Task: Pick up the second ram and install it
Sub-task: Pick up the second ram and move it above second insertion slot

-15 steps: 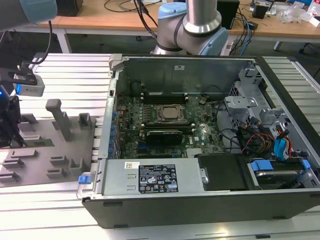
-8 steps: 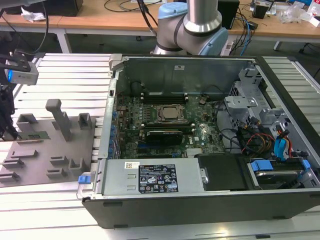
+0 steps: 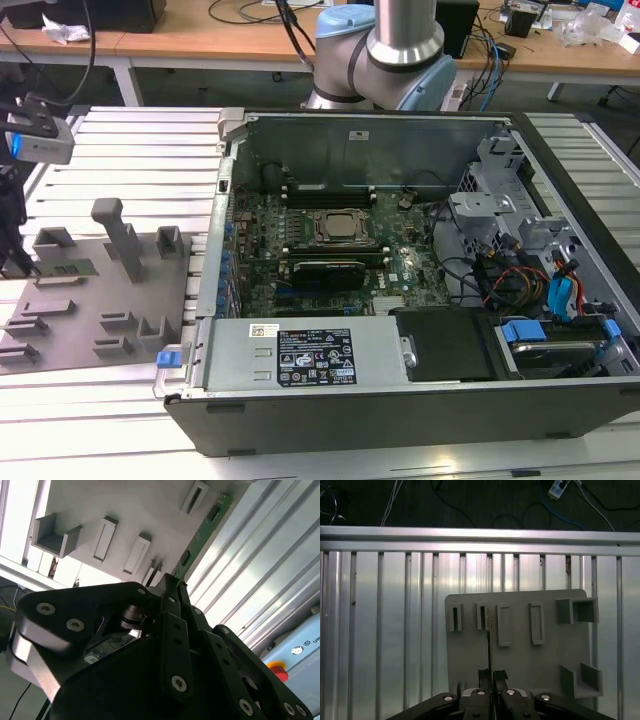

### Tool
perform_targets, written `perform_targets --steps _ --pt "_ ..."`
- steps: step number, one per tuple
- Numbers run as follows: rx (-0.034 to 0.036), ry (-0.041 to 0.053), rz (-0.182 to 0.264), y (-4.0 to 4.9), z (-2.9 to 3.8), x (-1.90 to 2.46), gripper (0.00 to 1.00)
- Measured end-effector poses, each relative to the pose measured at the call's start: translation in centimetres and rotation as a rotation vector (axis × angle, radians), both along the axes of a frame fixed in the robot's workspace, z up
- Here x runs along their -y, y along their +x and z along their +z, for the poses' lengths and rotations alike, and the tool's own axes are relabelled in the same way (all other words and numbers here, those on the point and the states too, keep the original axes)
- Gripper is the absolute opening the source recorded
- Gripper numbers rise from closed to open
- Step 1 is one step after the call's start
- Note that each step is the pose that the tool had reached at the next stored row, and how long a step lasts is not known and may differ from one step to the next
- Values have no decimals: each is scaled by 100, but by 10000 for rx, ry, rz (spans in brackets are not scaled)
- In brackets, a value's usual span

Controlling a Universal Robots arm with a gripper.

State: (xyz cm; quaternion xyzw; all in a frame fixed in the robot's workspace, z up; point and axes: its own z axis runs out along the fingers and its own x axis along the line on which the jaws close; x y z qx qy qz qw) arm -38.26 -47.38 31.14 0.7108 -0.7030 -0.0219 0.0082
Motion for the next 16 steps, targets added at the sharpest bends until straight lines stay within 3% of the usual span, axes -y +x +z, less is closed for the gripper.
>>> perform_targets --steps 4,8,16 --pt "0 2 0 0 34 0 14" --pt "0 4 0 0 127 0 14" --pt "0 10 0 0 231 0 14"
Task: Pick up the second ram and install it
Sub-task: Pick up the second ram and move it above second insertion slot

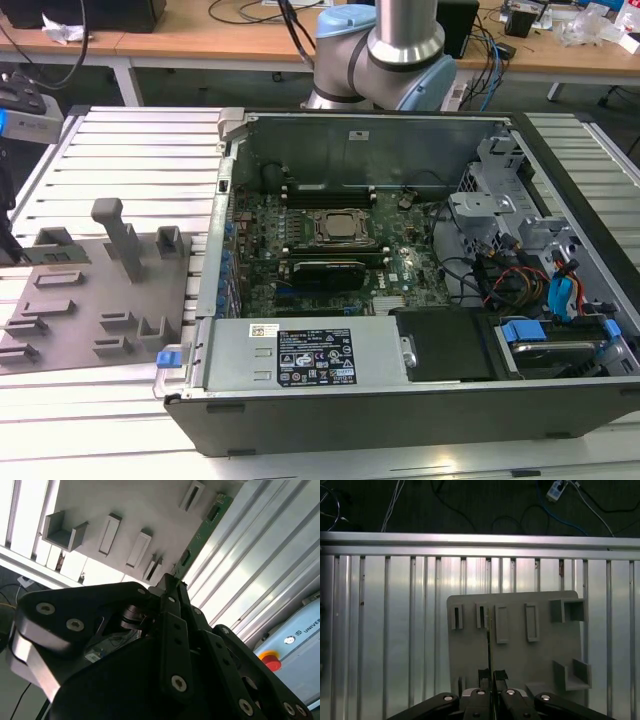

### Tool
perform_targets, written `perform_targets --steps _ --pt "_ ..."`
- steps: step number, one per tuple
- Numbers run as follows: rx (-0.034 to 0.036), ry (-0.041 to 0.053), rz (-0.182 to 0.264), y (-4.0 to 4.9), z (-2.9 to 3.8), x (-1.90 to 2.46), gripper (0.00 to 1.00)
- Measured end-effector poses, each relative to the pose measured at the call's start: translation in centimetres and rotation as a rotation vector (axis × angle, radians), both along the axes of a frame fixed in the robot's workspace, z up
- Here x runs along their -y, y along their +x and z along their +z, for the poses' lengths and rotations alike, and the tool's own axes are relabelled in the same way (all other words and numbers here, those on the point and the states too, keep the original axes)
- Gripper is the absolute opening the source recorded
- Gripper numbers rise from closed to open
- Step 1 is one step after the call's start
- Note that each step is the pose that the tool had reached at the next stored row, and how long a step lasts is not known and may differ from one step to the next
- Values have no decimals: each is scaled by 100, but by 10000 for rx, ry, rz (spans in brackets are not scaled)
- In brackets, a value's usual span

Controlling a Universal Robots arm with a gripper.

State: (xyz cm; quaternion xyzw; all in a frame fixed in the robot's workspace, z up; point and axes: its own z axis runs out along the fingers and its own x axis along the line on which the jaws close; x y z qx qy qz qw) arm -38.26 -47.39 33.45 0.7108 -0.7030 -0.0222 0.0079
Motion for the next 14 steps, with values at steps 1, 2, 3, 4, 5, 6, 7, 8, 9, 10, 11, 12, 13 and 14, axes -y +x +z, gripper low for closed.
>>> perform_targets --steps 1,2,3,4,5,6,7,8,9,10,11,12,13,14 --pt "0 1 0 0 15 0 14" --pt "0 1 0 0 23 0 14" --pt "1 2 0 0 40 0 14" --pt "0 3 0 0 56 0 14" --pt "0 3 0 0 70 0 14" --pt "0 4 0 0 78 0 14" --pt "0 4 0 0 87 0 14" --pt "0 5 0 0 103 0 14" --pt "1 8 0 0 118 0 14" --pt "1 9 0 0 128 0 14" --pt "0 11 0 0 136 0 14" --pt "0 17 0 0 157 0 14" --pt "0 21 0 0 183 0 14" --pt "1 28 0 0 192 0 14"
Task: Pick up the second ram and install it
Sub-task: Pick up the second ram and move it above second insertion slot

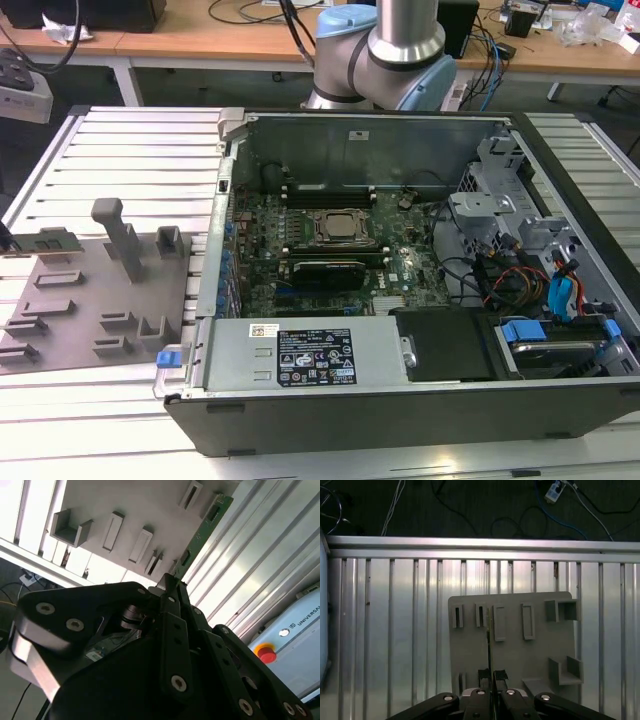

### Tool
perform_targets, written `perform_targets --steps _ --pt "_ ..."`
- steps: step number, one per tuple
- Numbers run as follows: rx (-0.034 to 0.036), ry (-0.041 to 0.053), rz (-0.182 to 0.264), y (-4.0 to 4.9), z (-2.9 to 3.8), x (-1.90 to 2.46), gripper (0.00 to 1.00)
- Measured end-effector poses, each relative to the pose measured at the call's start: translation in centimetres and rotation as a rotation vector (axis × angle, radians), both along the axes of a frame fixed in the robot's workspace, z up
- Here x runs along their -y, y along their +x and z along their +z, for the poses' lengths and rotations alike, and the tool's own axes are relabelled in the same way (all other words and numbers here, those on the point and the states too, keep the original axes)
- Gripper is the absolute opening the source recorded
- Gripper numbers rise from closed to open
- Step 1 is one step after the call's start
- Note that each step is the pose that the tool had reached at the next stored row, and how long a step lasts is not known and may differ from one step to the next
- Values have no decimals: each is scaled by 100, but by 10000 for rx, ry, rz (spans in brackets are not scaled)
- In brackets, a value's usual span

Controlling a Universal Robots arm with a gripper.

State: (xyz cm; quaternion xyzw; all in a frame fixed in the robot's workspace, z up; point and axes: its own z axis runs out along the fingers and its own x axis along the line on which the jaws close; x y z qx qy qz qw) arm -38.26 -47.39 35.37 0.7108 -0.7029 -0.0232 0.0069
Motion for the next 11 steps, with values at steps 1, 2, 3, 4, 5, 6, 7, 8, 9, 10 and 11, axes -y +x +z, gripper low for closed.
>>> perform_targets --steps 1,2,3,4,5,6,7,8,9,10,11 --pt "0 14 0 0 8 0 14" --pt "-1 55 1 0 28 0 14" --pt "-1 83 0 0 55 0 14" --pt "-1 118 1 0 82 0 14" --pt "-1 133 0 0 103 -1 14" --pt "0 138 -1 0 119 -2 14" --pt "0 142 1 0 147 -3 14" --pt "0 145 1 1 170 -5 14" --pt "-1 146 1 1 191 -8 14" --pt "-1 149 1 0 221 -11 14" --pt "-1 152 0 0 249 -15 14"
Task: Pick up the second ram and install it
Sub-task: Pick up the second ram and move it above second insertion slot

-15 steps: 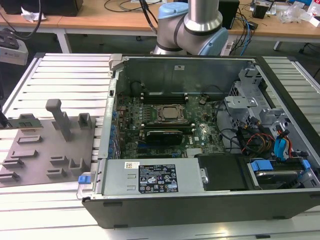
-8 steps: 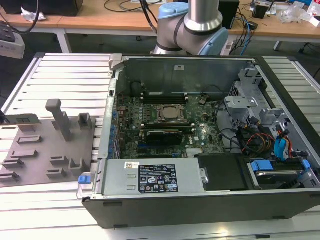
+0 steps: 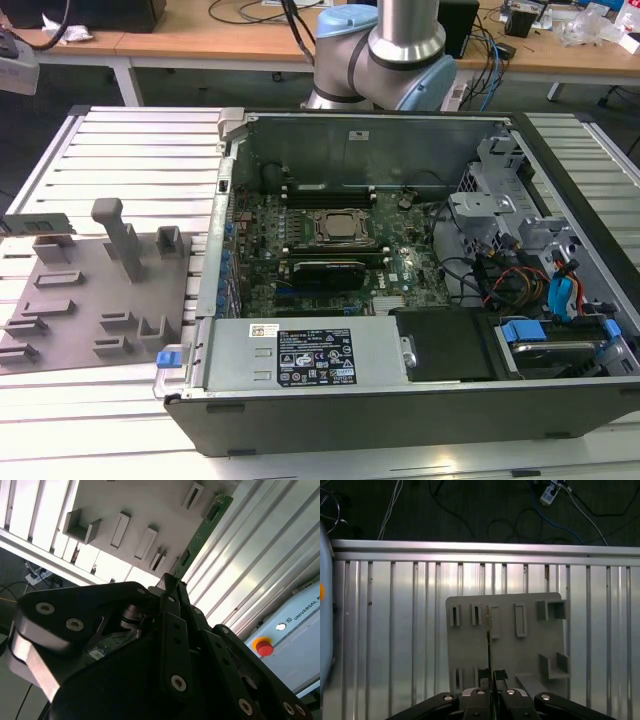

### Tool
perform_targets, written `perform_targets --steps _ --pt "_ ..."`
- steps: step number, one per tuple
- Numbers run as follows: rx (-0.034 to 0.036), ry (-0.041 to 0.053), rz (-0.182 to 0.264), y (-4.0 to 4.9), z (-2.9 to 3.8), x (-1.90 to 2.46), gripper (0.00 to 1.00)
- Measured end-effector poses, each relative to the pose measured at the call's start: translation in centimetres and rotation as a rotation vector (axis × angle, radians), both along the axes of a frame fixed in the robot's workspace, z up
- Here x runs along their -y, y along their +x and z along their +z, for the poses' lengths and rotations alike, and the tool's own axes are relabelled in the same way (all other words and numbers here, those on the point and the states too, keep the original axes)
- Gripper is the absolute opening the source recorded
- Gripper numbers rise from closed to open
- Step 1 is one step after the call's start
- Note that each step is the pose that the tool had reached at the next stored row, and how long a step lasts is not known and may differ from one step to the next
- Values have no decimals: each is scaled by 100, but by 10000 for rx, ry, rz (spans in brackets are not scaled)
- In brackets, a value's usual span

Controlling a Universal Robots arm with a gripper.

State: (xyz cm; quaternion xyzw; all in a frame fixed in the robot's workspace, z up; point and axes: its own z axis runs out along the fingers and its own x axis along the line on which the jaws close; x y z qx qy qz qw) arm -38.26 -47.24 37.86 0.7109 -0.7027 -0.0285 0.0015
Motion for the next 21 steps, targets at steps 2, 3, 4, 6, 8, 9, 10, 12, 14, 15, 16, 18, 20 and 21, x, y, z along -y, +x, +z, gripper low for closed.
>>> perform_targets --steps 2,3,4,6,8,9,10,12,14,15,16,18,20,21 --pt "0 3 0 0 52 -6 14" --pt "0 4 1 0 74 -7 14" --pt "0 5 1 0 101 -10 14" --pt "0 9 0 0 169 -22 14" --pt "0 10 0 0 213 -35 14" --pt "2 14 0 1 241 -52 14" --pt "0 16 0 1 267 -76 14" --pt "-1 25 0 1 294 -127 14" --pt "0 35 0 2 330 -195 14" --pt "-1 35 0 2 345 -205 14" --pt "1 36 0 3 361 -214 14" --pt "-1 37 1 4 450 -236 14" --pt "1 39 1 4 507 -240 14" --pt "0 39 0 4 549 -242 14"
